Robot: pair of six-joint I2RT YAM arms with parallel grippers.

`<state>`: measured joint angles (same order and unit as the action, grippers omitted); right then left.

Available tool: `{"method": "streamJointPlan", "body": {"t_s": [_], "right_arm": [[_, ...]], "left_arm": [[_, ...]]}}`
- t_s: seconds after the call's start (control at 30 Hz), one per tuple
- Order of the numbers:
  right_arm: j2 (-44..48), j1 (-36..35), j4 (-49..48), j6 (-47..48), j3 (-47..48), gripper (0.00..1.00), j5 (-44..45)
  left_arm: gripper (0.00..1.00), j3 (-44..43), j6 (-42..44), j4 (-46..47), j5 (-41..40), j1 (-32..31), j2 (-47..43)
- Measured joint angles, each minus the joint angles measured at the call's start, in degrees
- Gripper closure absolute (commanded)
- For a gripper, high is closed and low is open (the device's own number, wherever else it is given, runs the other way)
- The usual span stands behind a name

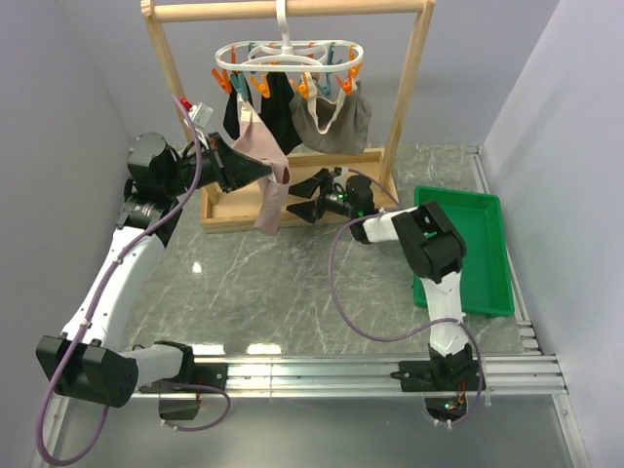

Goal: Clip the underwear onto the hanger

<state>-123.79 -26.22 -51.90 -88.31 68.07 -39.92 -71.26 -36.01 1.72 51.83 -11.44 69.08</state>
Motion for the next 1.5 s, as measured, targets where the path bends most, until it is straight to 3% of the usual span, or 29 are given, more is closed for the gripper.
{"method": "streamJointPlan", "body": {"t_s": [0.2,0.53,0.8,1.17,1.33,1.43,1.5], "right_arm": [[-6.9,-3.6,-10.8,-10.5,6.0,0.24,0.5],[-14.5,-10.0,-19.5,-22.8,12.7,0.21,3.2],[-17.3,-10.3,-21.1,-25.2,16.7,0.24,7.8],[-20.5,-9.9,-22.5,-25.9,23.0,0.18,10.9],[-21.0,-9.9,-22.4,-26.1,25.7,0.25,11.6],[-21.0,-9.9,-22.4,-26.1,27.3,0.34,12.1],[-21.0,-9.9,-22.2,-26.1,28.2,0.49,12.2]], "left_arm": [[1.0,-1.2,-0.9,-0.6,2.5,0.0,0.0],[1.0,-2.7,-0.6,-3.2,4.7,0.0,0.0],[1.0,-2.9,0.2,-6.3,6.4,0.0,0.0],[1.0,-2.9,2.3,-10.1,8.9,0.0,-0.4],[1.0,-2.9,2.6,-11.3,10.3,0.0,-0.4],[1.0,-3.0,3.5,-13.0,11.3,0.0,-0.4],[1.0,-3.0,4.3,-14.3,11.8,0.0,-0.4]]}}
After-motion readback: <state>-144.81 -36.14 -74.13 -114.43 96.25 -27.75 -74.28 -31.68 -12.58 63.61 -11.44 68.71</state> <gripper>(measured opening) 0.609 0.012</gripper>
